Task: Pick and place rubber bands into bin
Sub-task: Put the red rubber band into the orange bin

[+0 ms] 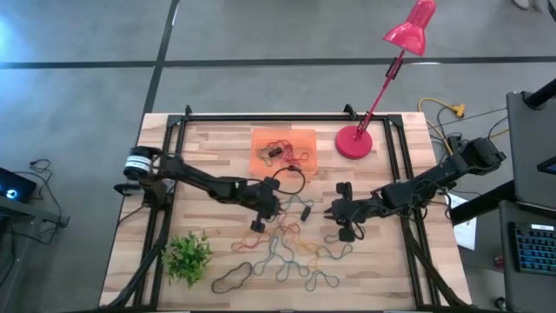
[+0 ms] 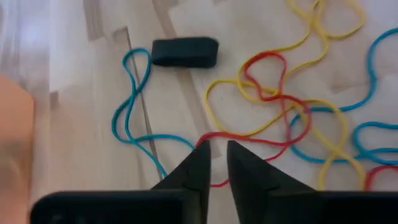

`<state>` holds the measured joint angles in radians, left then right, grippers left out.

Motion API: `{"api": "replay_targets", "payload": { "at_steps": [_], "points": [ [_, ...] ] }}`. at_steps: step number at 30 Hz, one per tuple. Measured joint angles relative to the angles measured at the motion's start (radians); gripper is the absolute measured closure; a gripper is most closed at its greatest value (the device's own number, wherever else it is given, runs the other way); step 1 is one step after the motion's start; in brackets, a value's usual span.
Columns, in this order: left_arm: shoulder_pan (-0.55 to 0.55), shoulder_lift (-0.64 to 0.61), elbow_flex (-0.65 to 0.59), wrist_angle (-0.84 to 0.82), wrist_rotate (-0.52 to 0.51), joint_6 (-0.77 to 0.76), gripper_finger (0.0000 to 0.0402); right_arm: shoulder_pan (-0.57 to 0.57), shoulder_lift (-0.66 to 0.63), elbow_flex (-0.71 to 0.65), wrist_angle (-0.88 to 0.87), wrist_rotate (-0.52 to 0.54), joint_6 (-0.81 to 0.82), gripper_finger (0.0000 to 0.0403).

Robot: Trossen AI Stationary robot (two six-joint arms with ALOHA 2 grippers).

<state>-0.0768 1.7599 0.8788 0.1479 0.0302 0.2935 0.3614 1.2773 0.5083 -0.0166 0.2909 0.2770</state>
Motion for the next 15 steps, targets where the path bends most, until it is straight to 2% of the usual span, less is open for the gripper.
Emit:
{"api": "replay_targets", "payload": {
  "at_steps": [8,15],
  "points": [
    [0.010,0.027,0.005,0.001,-0.026,0.000,0.0285,0.000,0.000,-0.001,0.000,0.000,0.000,0.0346],
    [0.039,0.030,0.005,0.002,-0.029,-0.025,0.0272,0.000,0.000,-0.001,0.000,0.000,0.001,0.0346]
  ]
}}
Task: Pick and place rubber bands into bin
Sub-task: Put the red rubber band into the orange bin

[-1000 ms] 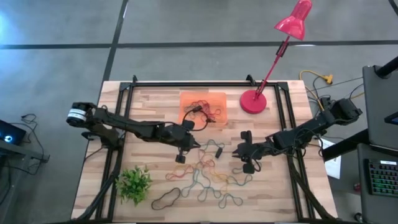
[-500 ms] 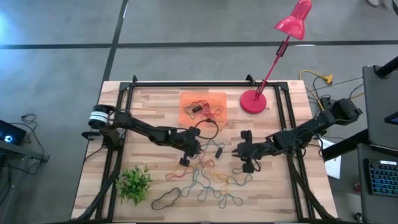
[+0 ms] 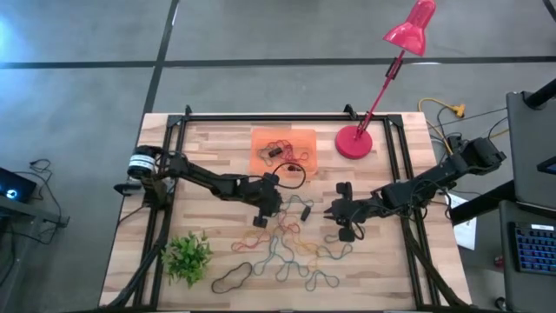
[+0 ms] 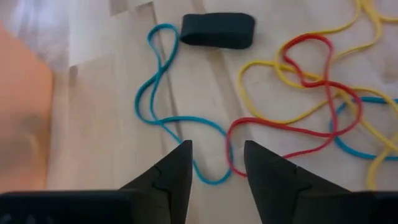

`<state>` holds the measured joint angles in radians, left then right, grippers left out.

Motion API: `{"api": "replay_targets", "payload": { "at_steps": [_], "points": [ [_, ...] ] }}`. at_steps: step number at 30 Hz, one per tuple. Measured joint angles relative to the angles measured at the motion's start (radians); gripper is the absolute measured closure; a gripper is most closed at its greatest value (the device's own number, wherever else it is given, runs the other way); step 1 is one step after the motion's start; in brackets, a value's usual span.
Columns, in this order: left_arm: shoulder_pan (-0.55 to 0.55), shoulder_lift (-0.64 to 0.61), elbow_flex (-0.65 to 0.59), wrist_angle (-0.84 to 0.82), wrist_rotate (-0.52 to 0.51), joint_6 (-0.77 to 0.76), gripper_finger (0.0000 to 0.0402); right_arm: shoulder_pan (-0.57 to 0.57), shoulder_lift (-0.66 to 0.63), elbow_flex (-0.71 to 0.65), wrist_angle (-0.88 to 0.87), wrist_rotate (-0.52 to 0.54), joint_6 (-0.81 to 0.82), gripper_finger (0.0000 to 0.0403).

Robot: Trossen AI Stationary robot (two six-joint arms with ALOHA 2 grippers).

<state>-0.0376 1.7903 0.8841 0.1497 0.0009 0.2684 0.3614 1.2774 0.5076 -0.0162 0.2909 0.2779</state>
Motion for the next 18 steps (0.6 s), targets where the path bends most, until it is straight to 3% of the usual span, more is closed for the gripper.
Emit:
{"api": "replay_targets", "payload": {
  "at_steps": [6,18],
  "points": [
    [0.014,0.029,0.000,0.006,0.077,-0.009,0.0272,0.000,0.000,0.000,0.000,0.000,0.000,0.0346],
    [0.020,0.052,0.006,0.023,0.100,-0.026,0.0272,0.000,0.000,-0.005,0.000,0.001,0.000,0.0346]
  ]
}}
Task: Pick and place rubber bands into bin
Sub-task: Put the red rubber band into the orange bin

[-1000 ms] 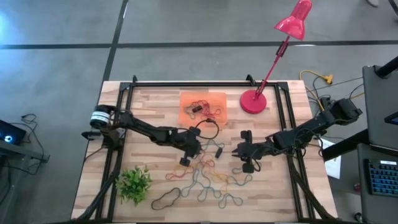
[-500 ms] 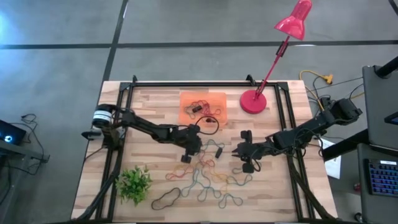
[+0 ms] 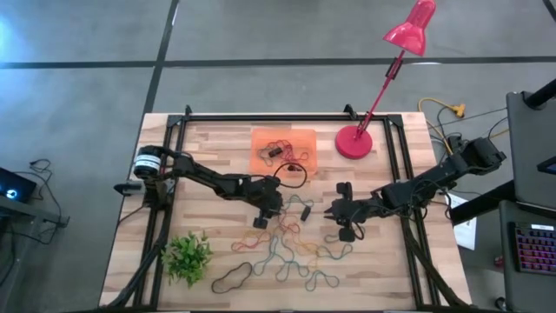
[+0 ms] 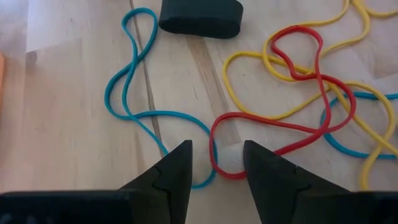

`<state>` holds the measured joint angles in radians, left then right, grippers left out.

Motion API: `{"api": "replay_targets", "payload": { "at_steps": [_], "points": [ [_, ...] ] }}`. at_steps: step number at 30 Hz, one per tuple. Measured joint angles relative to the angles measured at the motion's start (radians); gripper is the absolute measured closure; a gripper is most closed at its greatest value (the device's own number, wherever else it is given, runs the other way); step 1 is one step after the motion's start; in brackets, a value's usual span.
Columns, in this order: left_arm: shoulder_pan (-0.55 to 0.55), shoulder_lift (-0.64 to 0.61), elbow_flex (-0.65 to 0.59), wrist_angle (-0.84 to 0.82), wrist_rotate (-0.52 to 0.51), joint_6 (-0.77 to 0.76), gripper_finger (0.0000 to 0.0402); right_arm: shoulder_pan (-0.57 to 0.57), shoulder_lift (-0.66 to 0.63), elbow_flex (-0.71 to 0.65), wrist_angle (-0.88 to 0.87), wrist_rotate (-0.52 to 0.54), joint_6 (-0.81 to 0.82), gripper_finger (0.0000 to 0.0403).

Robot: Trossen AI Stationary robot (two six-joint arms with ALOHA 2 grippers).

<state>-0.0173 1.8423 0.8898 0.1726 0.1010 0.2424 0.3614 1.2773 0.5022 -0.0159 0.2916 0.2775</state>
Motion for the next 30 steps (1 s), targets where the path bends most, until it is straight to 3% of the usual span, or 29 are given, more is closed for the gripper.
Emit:
{"api": "replay_targets", "payload": {
  "at_steps": [15,25,30],
  "points": [
    [0.006,0.001,-0.009,0.002,0.044,-0.053,0.0331,0.000,0.000,0.000,0.005,0.001,0.000,0.0346],
    [0.008,0.001,-0.009,0.002,0.032,-0.054,0.0336,0.000,0.000,0.000,0.007,0.001,0.000,0.0346],
    [0.009,0.001,-0.006,0.001,0.018,-0.053,0.0373,0.000,0.000,0.000,0.007,0.001,0.000,0.0346]
  ]
}}
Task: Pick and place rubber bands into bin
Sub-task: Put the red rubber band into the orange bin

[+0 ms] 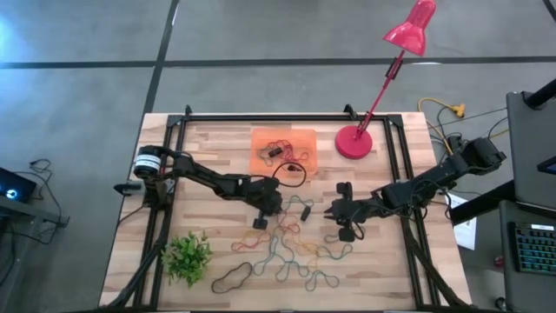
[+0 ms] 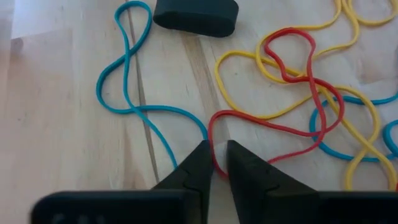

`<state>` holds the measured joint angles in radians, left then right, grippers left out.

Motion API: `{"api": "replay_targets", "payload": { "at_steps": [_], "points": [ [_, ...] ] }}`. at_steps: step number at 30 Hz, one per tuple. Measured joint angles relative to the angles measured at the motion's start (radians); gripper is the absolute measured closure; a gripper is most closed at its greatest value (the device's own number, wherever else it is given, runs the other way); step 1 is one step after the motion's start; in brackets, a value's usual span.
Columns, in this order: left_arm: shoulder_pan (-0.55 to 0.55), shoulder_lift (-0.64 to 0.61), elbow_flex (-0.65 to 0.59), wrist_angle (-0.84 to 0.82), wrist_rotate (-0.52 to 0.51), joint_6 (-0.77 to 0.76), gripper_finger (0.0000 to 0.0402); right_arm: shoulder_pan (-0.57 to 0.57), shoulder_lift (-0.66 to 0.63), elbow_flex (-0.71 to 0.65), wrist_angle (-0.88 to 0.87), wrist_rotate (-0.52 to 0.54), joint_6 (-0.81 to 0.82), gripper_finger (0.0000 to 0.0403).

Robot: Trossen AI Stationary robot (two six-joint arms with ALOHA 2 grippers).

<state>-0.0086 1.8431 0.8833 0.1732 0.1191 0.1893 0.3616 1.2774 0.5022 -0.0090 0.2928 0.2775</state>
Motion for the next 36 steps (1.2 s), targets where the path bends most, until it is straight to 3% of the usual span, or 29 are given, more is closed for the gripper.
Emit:
{"api": "replay_targets", "payload": {
  "at_steps": [3,13,36],
  "points": [
    [0.000,0.000,0.000,0.001,-0.024,0.000,0.0397,0.000,0.000,0.000,0.000,0.000,0.000,0.0346],
    [0.002,-0.015,0.000,-0.005,-0.042,0.000,0.0401,0.000,0.000,0.000,-0.001,0.000,0.000,0.0346],
    [-0.006,-0.191,-0.024,0.016,-0.002,0.009,0.0402,0.000,0.000,-0.005,-0.001,0.000,0.000,0.0346]
  ]
}}
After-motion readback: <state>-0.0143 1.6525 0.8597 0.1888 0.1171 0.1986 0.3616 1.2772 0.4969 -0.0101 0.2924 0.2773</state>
